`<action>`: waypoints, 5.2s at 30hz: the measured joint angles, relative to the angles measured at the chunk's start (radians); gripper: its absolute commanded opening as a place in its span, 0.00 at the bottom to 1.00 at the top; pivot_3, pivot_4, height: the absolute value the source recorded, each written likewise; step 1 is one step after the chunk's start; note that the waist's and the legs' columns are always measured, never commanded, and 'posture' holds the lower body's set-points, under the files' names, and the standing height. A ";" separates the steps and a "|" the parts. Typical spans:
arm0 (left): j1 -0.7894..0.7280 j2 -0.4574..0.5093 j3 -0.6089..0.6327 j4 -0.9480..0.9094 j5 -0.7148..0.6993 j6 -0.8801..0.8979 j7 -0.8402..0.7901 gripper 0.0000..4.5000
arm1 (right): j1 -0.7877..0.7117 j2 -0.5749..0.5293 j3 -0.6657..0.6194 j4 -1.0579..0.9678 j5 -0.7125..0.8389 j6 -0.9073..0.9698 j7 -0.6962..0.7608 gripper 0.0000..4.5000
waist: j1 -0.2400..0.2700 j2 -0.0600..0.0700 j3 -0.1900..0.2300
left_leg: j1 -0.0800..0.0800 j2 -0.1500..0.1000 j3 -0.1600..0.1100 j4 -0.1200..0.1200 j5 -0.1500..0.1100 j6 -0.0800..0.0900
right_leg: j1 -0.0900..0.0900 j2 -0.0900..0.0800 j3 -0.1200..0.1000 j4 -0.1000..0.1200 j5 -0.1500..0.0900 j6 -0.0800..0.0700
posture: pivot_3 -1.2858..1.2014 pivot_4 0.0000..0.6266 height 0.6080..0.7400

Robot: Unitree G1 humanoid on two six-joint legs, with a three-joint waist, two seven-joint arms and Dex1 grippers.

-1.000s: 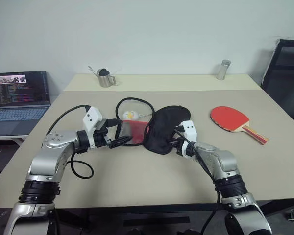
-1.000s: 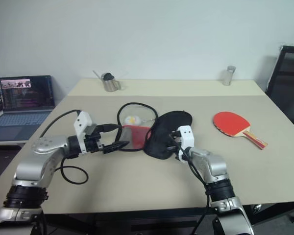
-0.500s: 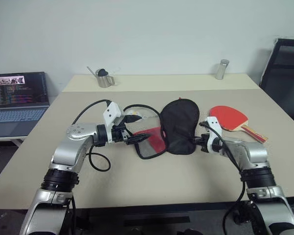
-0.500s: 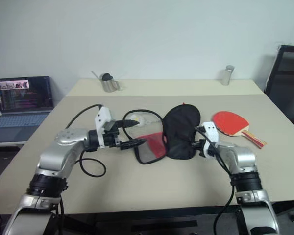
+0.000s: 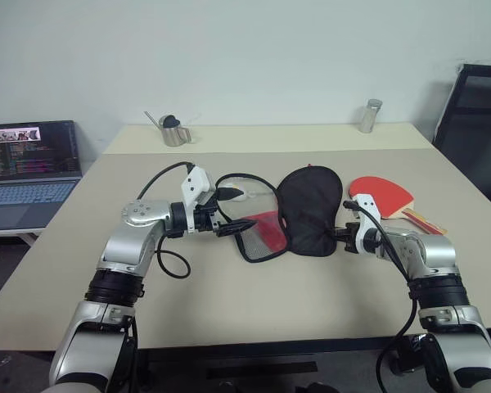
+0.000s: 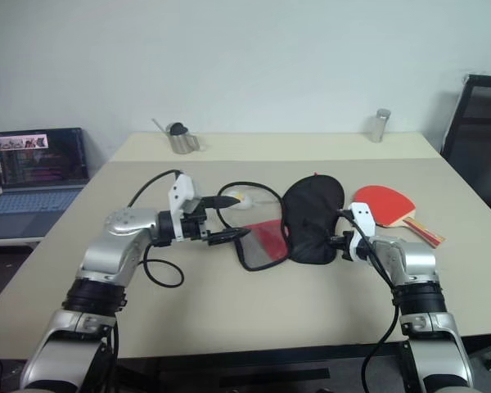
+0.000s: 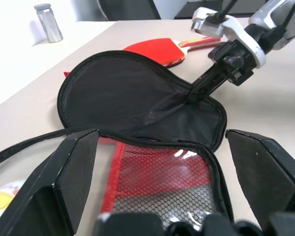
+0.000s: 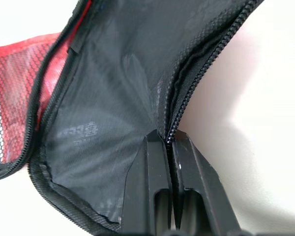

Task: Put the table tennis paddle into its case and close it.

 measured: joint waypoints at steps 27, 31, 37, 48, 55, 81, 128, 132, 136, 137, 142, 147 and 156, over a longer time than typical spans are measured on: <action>-0.002 -0.039 0.011 -0.036 -0.019 0.034 0.009 1.00 | -0.030 -0.280 -0.010 0.024 -0.100 -0.169 0.130 0.94 | 0.002 0.000 0.000 | 0.000 -0.001 0.001 0.000 0.000 0.000 | 0.000 0.000 0.000 0.000 0.000 0.000 | 0.52 0.24 1.00; 0.000 -0.043 0.012 -0.047 -0.019 0.043 0.015 1.00 | -0.030 -0.359 -0.009 0.151 -0.155 -0.306 0.165 0.94 | 0.002 0.000 0.000 | 0.000 0.000 0.003 0.001 0.000 0.000 | 0.000 0.000 0.001 0.000 0.000 0.000 | 0.52 0.24 1.00; -0.001 -0.057 0.010 -0.052 -0.019 0.043 0.013 1.00 | -0.048 -0.420 0.012 0.461 -0.250 -0.487 0.232 0.94 | 0.000 -0.001 0.001 | 0.001 0.000 0.005 0.000 0.000 0.000 | 0.000 0.000 0.002 0.000 0.000 0.000 | 0.52 0.24 1.00; -0.045 -0.078 0.008 -0.051 -0.019 0.047 0.001 1.00 | -0.207 -0.430 0.011 0.811 -0.315 -0.609 0.243 0.94 | -0.002 -0.001 0.001 | 0.002 0.000 0.005 0.000 0.000 0.000 | 0.000 0.000 0.003 0.001 0.000 0.000 | 0.52 0.24 1.00; -0.045 -0.081 0.007 -0.043 -0.018 0.045 -0.002 1.00 | -0.239 -0.397 0.029 0.904 -0.376 -0.682 0.205 0.94 | -0.002 -0.001 0.001 | 0.002 0.000 0.006 0.001 0.000 0.000 | 0.000 0.000 0.003 0.001 0.000 0.000 | 0.52 0.24 1.00; -0.057 -0.068 0.007 0.000 -0.012 0.016 -0.011 1.00 | -0.261 -0.393 0.034 0.934 -0.421 -0.657 0.379 0.94 | -0.007 -0.001 0.001 | 0.007 0.000 0.007 0.000 0.000 0.000 | 0.001 0.001 0.014 0.004 0.000 0.000 | 0.52 0.24 1.00; -0.006 -0.022 0.019 -0.094 -0.020 0.047 0.026 1.00 | 0.017 -0.221 -0.018 0.222 -0.340 -0.255 0.196 0.27 | -0.027 -0.007 -0.002 | 0.016 0.017 0.030 -0.003 -0.001 -0.002 | -0.002 0.017 0.037 -0.003 0.012 -0.003 | 0.52 0.24 1.00; 0.008 -0.019 0.028 -0.117 -0.022 0.061 0.028 1.00 | 0.223 -0.203 -0.094 -0.206 -0.278 0.049 0.134 0.27 | -0.016 -0.007 -0.002 | 0.014 0.017 0.028 -0.003 -0.002 -0.002 | -0.002 0.016 0.033 -0.008 0.012 -0.003 | 0.52 0.24 1.00; 0.019 -0.021 0.029 -0.128 -0.022 0.063 0.028 1.00 | 0.340 -0.176 -0.133 -0.482 -0.239 0.270 0.080 0.27 | -0.010 -0.007 -0.002 | 0.014 0.017 0.027 -0.003 -0.003 -0.002 | -0.001 0.016 0.030 -0.010 0.012 -0.003 | 0.52 0.24 1.00; 0.020 -0.023 0.028 -0.131 -0.022 0.063 0.028 1.00 | 0.361 -0.167 -0.142 -0.541 -0.227 0.317 0.069 0.27 | -0.008 -0.007 -0.002 | 0.014 0.017 0.027 -0.003 -0.003 -0.002 | -0.001 0.016 0.030 -0.010 0.012 -0.003 | 0.52 0.24 1.00; 0.021 -0.038 0.027 -0.135 -0.022 0.064 0.029 1.00 | 0.393 -0.111 -0.165 -0.672 -0.212 0.438 0.008 0.27 | -0.007 -0.008 -0.002 | 0.014 0.017 0.026 -0.003 -0.003 -0.002 | -0.001 0.016 0.029 -0.010 0.012 -0.003 | 0.52 0.24 1.00; 0.021 -0.047 0.026 -0.135 -0.021 0.063 0.033 1.00 | 0.371 -0.058 -0.192 -0.673 -0.206 0.467 -0.034 0.35 | -0.007 -0.008 -0.003 | 0.014 0.017 0.026 -0.003 -0.003 -0.001 | -0.001 0.017 0.029 -0.010 0.012 -0.003 | 0.52 0.24 1.00; 0.043 -0.043 0.027 -0.158 -0.021 0.064 0.047 1.00 | 0.358 -0.089 -0.095 -0.637 -0.194 0.373 -0.053 0.77 | -0.007 -0.008 -0.003 | 0.014 0.016 0.026 -0.002 -0.003 -0.001 | 0.000 0.017 0.029 -0.010 0.012 -0.002 | 0.52 0.24 1.00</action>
